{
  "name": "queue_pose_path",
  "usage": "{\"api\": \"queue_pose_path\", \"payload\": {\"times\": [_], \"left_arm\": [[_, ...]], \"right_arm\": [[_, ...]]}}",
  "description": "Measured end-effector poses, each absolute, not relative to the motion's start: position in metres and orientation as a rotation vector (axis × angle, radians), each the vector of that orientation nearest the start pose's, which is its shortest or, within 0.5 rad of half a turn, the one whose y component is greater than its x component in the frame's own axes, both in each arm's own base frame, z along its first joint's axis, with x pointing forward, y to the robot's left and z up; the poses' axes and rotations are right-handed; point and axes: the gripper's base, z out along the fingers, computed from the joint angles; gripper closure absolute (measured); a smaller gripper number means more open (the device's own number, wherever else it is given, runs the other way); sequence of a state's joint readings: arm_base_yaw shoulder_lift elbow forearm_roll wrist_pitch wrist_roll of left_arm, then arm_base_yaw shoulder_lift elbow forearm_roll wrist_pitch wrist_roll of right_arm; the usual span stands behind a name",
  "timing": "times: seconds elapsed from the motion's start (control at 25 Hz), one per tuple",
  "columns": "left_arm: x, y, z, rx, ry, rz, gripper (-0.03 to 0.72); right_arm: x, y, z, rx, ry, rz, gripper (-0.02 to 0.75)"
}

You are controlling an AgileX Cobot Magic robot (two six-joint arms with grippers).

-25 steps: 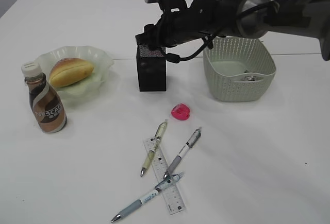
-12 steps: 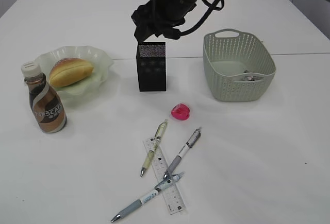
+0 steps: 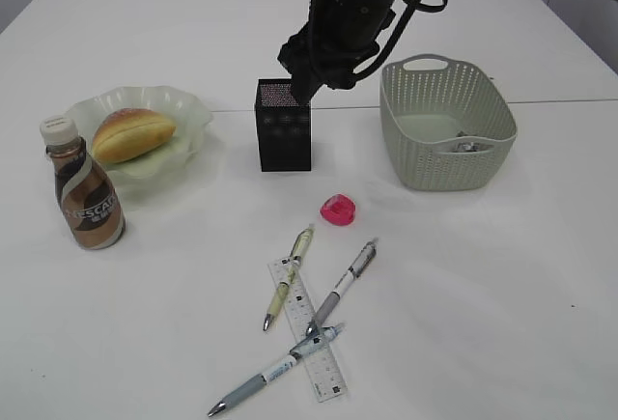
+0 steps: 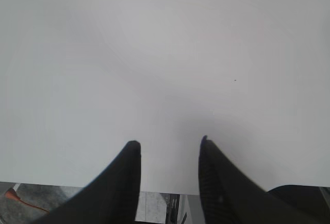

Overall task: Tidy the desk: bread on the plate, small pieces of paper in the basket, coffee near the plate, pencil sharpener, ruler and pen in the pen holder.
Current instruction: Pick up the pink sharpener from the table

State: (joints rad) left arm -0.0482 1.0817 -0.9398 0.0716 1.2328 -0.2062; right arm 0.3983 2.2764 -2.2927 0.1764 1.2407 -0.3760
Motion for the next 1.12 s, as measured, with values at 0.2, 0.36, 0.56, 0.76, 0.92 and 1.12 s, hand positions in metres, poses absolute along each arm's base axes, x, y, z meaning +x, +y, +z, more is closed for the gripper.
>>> {"api": "queue_pose_path", "payload": {"times": [0.2,0.36,0.56,0.76,0.92,1.12], "left_arm": [[0.178,-0.005,0.311,-0.213,2.847,0.009,0.412],[0.178,-0.006,0.311,-0.216,2.848,-0.005,0.412],[0.178,-0.006,0.311,-0.217,2.849,-0.011,0.412],[0.178,-0.006,0.311,-0.218,2.849,-0.014,0.412],[0.178,-0.006,0.311,-0.218,2.849,-0.014,0.411],[0.178,-0.006,0.311,-0.218,2.849,-0.014,0.369]], "right_arm": [[0.458,0.205,0.264,-1.011,2.54,0.186,0.33],[0.463,0.203,0.252,-1.026,2.562,0.13,0.33],[0.471,0.204,0.219,-1.053,2.618,0.087,0.33],[0.473,0.204,0.207,-1.052,2.643,0.087,0.33],[0.473,0.204,0.205,-1.021,2.665,0.092,0.33],[0.466,0.201,0.18,-1.035,2.754,0.092,0.323]]}}
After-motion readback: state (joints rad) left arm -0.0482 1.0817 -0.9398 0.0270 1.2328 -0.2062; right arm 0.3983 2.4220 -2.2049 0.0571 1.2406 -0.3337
